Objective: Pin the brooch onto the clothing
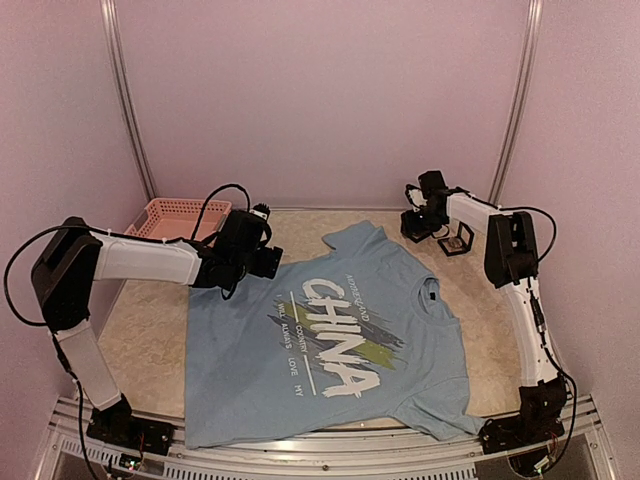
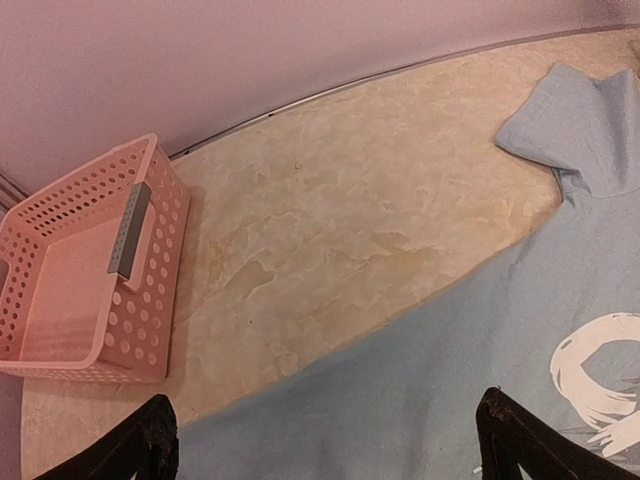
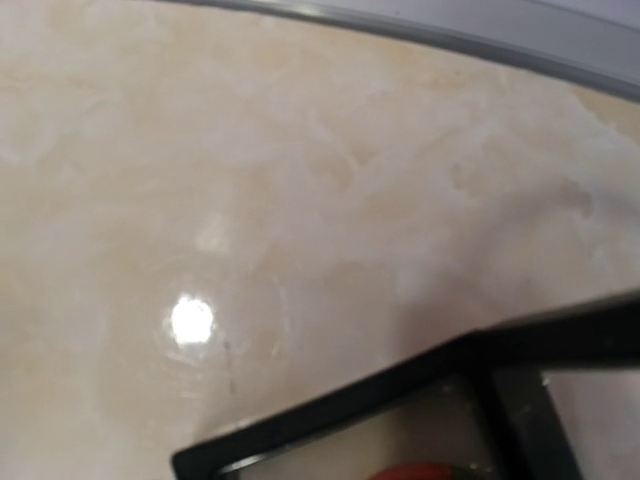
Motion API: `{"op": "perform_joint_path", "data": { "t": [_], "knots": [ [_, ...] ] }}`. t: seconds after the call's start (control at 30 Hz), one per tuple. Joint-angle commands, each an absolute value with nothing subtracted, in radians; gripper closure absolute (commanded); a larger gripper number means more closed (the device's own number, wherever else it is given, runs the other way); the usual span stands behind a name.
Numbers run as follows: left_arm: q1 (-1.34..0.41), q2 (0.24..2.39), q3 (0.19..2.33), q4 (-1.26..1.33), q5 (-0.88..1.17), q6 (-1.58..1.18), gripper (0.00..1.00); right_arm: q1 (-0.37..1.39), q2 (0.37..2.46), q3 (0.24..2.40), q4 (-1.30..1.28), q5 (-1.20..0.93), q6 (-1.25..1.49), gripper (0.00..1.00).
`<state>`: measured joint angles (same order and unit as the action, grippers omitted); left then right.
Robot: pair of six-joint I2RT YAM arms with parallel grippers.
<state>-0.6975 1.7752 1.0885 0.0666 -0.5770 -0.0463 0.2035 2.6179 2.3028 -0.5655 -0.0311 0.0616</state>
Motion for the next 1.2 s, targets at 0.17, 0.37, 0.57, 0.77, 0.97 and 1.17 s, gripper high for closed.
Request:
{"op": "perform_joint_path", "data": {
  "t": [0.17, 0.37, 0.57, 0.77, 0.97, 1.17],
  "knots": [
    [-0.702, 1.789, 1.117, 0.045, -0.570, -0.038, 0.01, 0.201, 2.552, 2.198, -0.742, -0.115, 0.014, 0.38],
    [-0.703, 1.785, 1.113, 0.044, -0.565, -0.041, 0.01, 0.201, 2.497, 2.165, -0.744, -0.170, 0.010, 0.39],
    [-0.703, 1.788, 1.112, 0.044, -0.565, -0.033, 0.01, 0.191, 2.532, 2.280, -0.731, -0.074, 0.035, 0.39],
    [-0.703, 1.787, 1.108, 0.043, -0.564, -0.040, 0.01, 0.191, 2.526, 2.268, -0.689, -0.060, 0.038, 0.42],
    [-0.703, 1.790, 1.104, 0.042, -0.569, -0.040, 0.01, 0.203, 2.512, 2.189, -0.659, -0.127, 0.032, 0.48],
    [-0.703, 1.789, 1.101, 0.040, -0.570, -0.046, 0.01, 0.205, 2.525, 2.136, -0.675, -0.144, 0.058, 0.53]
  ]
}}
